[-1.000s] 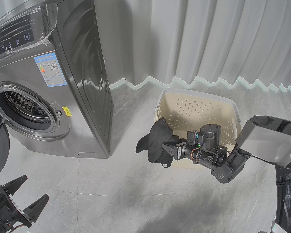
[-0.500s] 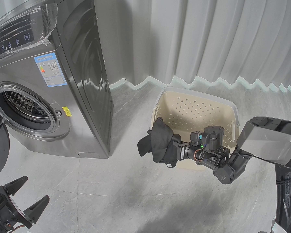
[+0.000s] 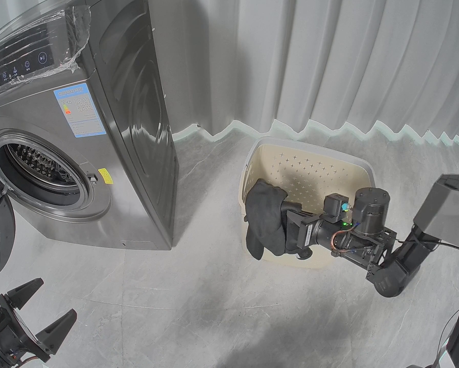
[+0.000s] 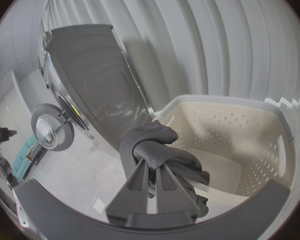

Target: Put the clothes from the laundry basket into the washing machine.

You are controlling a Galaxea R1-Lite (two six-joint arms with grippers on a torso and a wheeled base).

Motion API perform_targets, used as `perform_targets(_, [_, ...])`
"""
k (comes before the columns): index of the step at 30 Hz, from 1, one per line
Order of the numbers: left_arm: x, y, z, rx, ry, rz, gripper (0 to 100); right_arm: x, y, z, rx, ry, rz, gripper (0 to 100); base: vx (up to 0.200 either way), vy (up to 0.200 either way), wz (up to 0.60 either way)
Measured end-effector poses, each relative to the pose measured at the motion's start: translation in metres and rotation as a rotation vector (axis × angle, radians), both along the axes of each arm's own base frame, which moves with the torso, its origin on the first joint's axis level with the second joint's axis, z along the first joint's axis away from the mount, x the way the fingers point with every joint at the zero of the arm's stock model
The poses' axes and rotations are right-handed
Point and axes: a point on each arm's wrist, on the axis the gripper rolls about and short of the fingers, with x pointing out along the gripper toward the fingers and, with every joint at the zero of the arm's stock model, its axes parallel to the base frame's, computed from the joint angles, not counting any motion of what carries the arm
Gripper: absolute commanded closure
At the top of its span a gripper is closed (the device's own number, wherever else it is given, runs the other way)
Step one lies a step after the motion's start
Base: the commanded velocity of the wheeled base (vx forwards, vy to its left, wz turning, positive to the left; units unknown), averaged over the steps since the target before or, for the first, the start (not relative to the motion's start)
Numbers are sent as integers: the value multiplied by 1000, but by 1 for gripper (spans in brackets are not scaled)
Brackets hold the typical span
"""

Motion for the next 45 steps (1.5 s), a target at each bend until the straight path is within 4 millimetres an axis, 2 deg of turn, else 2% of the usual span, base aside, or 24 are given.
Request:
perform_targets(11, [-18,4,-7,8,-49,63,0,-77,-9,52,84,-140,80,100,0,0,0])
perform_targets(19, [-41,8,-27,25,-56,144,0,-110,-18,87,121,-230,107,100,0,0,0])
perform_targets(26, [-48,13,-34,87,-103,370,0,-126,-26,106,149,-277,115,100,0,0,0])
perform_targets(33, [-51,17,-36,120,-113,565,0,-133,-28,113,168,-296,125,100,0,57,0])
perform_targets(38, [-55,15,-40,147,-128,575,0,-135,-27,114,173,-297,125,100,0,200,0])
perform_targets(45, [-57,14,-42,101,-135,541,0,-136,-26,114,179,-300,124,100,0,200,0])
